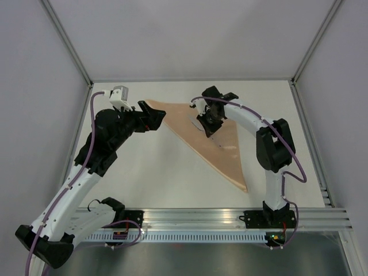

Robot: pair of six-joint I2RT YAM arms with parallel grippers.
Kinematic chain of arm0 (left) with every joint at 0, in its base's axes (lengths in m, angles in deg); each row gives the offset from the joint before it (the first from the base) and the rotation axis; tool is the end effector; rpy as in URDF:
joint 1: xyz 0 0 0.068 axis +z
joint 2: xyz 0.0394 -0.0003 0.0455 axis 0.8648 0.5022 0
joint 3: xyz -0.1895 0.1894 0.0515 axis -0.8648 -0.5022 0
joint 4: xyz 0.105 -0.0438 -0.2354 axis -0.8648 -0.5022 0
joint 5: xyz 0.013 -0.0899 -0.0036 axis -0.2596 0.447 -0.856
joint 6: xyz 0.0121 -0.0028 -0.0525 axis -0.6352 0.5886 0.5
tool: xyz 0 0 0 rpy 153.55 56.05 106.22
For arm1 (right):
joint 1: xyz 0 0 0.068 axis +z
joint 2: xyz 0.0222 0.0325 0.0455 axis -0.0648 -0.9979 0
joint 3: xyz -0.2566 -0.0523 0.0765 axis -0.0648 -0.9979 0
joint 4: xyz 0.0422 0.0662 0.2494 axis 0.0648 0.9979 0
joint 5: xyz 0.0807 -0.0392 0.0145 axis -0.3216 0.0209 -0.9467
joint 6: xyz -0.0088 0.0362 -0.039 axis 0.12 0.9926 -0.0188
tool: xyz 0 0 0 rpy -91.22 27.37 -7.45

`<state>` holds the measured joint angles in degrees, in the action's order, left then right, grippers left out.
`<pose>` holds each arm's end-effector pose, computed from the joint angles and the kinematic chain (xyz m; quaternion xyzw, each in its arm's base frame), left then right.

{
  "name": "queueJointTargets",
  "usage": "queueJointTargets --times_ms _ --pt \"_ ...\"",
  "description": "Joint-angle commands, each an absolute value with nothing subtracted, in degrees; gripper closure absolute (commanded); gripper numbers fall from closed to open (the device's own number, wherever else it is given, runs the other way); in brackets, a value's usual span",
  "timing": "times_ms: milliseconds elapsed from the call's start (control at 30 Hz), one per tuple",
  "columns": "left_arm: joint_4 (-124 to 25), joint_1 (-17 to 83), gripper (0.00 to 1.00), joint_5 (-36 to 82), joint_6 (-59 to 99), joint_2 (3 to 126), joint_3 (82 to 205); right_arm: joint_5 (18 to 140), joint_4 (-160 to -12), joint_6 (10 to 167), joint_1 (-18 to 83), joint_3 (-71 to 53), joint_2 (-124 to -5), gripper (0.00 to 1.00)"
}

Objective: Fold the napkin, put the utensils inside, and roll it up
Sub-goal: Place the knife on the napkin.

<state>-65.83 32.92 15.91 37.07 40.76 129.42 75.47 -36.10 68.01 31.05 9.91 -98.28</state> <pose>0.1810 -0.0927 0.3908 -0.0072 0.7563 -0.3143 0.5737 0.3680 0.1980 0.2188 -0.3566 0.9148 0.1153 0.1508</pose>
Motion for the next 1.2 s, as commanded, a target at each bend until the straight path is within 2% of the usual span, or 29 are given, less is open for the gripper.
queueJointTargets --times_ms 0,267,1167 --pt "-69.7 33.2 0.00 12.9 34.4 39.4 132.9 77.9 -33.1 72.1 34.6 16.8 -102.0 0.99" --pt "-71.2 33.2 0.00 12.1 33.8 38.4 133.3 77.9 -32.4 76.3 38.9 23.1 -108.8 0.99" --pt "-71.0 33.2 0.00 12.6 33.5 38.5 131.2 79.2 -34.1 79.9 40.9 22.9 -113.8 1.00"
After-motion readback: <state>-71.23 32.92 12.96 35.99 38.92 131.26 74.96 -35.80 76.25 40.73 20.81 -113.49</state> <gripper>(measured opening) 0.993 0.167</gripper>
